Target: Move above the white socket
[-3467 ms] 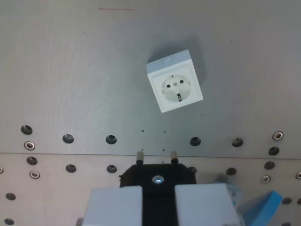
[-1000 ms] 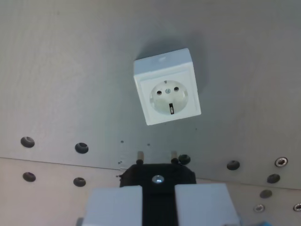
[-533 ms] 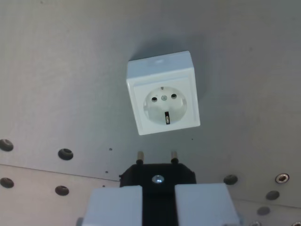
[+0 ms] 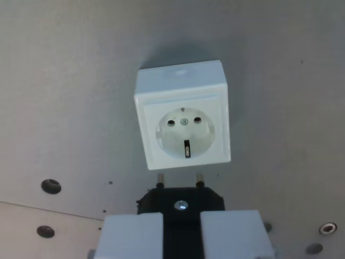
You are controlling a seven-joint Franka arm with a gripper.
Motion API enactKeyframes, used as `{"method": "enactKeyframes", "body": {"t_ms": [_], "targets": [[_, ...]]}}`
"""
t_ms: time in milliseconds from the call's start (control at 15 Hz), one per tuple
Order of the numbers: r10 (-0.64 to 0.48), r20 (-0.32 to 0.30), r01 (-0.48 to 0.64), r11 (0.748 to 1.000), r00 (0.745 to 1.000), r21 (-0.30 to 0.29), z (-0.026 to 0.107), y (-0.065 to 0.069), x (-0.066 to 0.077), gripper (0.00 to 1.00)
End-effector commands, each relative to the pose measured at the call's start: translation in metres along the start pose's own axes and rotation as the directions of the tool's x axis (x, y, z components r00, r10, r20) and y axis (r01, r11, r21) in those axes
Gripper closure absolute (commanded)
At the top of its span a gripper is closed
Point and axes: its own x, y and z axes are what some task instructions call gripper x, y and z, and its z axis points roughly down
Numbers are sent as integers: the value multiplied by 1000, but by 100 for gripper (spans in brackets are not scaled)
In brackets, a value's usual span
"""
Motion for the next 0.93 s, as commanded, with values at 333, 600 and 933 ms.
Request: {"method": "enactKeyframes", "body": {"t_ms": [333, 600, 933], "targets": [[-107, -82, 103, 993, 991, -50, 33, 6, -10, 100], [-114, -88, 110, 992, 990, -55, 46, 6, -13, 100], [-110, -90, 105, 993, 990, -58, 57, 6, -17, 100]]}}
